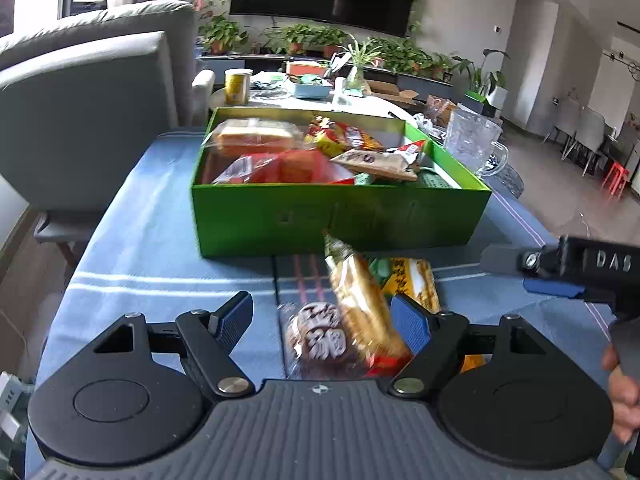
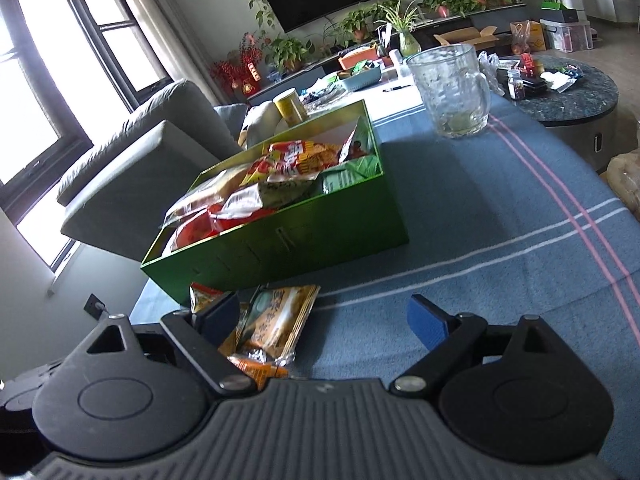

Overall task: Organize snacks
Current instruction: 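Move both grippers back to the packets beside the green box, then grasp the Wangwang rice cracker with the left gripper while the right grasps the orange wafer pack, then lower both packets into the green box and open both grippers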

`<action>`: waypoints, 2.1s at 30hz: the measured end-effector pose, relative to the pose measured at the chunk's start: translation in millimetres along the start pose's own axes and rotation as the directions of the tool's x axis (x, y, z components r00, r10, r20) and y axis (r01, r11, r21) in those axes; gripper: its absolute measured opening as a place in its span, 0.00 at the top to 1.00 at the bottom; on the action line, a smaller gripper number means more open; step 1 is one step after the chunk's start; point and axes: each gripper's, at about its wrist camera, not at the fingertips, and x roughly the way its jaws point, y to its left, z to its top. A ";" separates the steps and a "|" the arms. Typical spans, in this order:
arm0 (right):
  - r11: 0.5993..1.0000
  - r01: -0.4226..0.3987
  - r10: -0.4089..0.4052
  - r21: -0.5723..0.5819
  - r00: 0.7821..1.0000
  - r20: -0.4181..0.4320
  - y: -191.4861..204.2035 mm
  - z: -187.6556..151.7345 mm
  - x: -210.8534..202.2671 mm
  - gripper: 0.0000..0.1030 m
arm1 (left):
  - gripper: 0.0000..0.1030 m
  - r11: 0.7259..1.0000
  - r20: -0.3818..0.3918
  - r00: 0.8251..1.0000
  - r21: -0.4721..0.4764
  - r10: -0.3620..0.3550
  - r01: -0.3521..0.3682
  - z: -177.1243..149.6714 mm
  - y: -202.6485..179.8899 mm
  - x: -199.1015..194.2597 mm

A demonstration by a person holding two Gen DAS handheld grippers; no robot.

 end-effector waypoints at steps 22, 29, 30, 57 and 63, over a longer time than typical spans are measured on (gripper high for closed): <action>0.999 0.022 -0.021 0.049 1.000 -0.019 -16.5 -5.8 2.5 0.26 | 0.76 1.000 -0.021 1.000 -0.020 -0.011 0.010 12.2 1.9 18.7; 1.000 0.001 -0.001 0.016 0.999 -0.041 -6.0 -9.4 2.8 0.26 | 0.76 0.993 0.017 0.998 -0.098 0.062 -0.060 10.9 40.7 -8.2; 1.000 -0.004 0.004 0.001 0.999 -0.048 -2.8 -10.8 3.0 0.26 | 0.76 0.992 0.010 0.998 -0.111 0.067 -0.066 9.0 47.6 -8.0; 0.969 -0.031 -0.012 -0.244 0.985 -0.172 61.0 -48.7 24.3 0.25 | 0.63 0.982 -0.059 0.981 -0.025 0.185 -0.187 -33.5 68.1 0.6; 0.946 0.025 -0.074 -0.322 0.987 -0.142 60.8 -49.2 22.2 0.26 | 0.66 0.986 -0.058 0.985 -0.036 0.163 -0.166 -33.2 67.5 -2.8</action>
